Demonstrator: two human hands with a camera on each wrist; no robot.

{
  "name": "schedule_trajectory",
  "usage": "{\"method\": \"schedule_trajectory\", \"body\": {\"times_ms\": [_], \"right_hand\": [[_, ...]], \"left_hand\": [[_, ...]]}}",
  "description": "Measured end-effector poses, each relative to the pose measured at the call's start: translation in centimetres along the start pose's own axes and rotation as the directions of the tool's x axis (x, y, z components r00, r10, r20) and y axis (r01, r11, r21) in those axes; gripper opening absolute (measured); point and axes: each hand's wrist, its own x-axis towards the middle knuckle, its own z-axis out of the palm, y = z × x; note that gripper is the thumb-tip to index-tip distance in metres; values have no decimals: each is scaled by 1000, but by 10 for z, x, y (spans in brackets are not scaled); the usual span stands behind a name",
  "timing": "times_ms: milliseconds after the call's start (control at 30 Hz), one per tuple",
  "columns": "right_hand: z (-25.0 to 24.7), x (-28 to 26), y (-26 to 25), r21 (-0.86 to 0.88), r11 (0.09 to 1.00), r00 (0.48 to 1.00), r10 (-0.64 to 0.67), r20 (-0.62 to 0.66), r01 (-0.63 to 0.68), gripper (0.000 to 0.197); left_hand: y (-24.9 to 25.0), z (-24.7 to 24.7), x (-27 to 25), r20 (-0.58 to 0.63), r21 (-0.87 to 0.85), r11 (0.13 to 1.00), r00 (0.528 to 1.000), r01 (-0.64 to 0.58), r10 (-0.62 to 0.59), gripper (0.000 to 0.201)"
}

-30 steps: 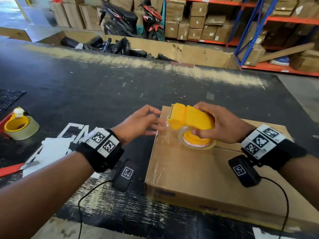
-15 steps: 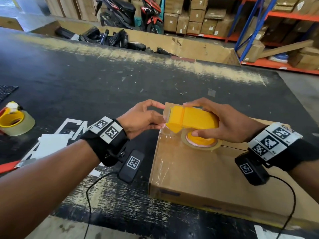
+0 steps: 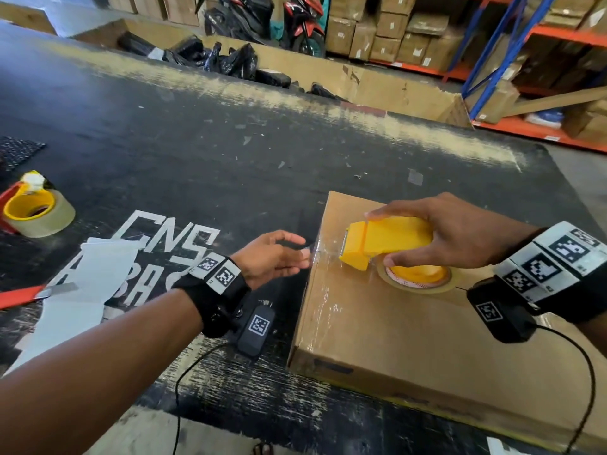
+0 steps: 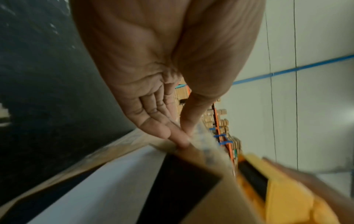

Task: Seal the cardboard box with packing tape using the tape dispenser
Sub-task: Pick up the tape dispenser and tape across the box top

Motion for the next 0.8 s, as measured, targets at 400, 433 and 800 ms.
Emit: {"method": "schedule_trajectory", "body": {"times_ms": [400,433,800], "right_hand": [[6,-5,2,23,999,999,25,-31,-24,82],[5,-5,1,23,1000,999,16,-37,-15,81],[-8,-47,30,57,998,999,4,-46,-2,67]], "left_hand": [[-4,28,-35,379,779,334,823,-530,423,67],[-7,35,-38,403,805,295,839,-515,367,69],[-5,42,-45,383,923,-74,884,-377,270,69]]}}
